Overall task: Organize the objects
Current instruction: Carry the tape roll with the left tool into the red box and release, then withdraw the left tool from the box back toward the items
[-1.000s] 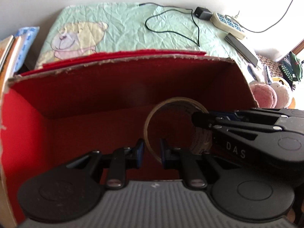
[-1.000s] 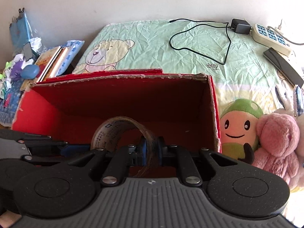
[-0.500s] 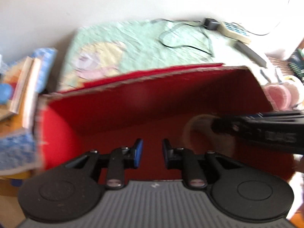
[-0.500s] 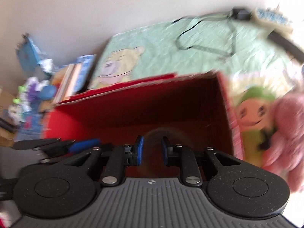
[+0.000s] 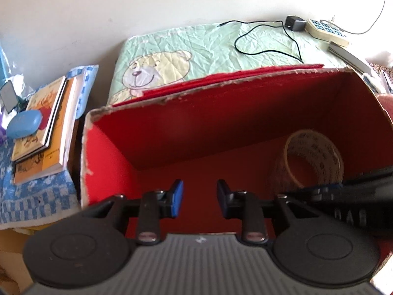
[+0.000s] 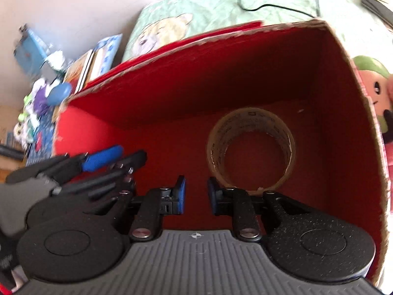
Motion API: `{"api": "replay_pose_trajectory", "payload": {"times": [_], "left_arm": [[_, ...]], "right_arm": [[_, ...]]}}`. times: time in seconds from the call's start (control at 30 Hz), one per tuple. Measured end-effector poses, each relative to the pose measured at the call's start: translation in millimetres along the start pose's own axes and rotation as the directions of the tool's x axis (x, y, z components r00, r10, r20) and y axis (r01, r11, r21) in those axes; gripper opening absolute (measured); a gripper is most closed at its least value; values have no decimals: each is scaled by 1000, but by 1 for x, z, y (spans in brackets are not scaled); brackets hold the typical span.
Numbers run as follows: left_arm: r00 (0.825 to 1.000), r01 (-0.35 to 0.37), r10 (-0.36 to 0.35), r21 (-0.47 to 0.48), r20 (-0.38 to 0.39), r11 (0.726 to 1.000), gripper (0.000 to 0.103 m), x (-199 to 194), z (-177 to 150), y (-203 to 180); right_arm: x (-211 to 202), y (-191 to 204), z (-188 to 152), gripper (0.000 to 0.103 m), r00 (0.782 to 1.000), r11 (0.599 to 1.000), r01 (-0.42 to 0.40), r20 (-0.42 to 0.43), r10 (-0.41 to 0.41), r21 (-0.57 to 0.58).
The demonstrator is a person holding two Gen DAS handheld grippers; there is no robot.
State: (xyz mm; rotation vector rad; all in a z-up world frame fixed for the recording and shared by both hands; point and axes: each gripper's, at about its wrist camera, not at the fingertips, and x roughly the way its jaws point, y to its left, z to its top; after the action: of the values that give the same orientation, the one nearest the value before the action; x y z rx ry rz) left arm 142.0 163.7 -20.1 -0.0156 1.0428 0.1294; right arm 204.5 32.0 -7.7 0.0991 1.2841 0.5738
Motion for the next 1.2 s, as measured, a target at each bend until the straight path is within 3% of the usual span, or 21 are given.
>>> {"api": "replay_pose_trajectory", "payload": {"times": [0.1,0.27,0.53,0.83,1.03,1.2], "left_arm": [[1000,7,-7,8,-1,1000,45,2,-1,-1],[1000,-13,14,12,-14,1000,45,5,0,-3],[999,-46,46,13,-13,999,45,7,0,-6],[997,-83,83,23,-10,996,45,7,-2,-9],[994,-110,110,47,0,993,45,7,-3,-12],[991,-137,136,51,18,989,45,4,-3,-13]], "right_arm": [[0,-4,2,21,996,997,75,36,-76,7],[2,-13,6,21,985,988,151,85,-153,30],[9,-24,8,21,988,987,116,86,-126,108],[20,-12,12,21,986,990,143,85,-144,22],[25,-17,13,22,992,993,121,22,-122,12],[6,-13,-3,22,986,991,137,97,-136,-6]]}}
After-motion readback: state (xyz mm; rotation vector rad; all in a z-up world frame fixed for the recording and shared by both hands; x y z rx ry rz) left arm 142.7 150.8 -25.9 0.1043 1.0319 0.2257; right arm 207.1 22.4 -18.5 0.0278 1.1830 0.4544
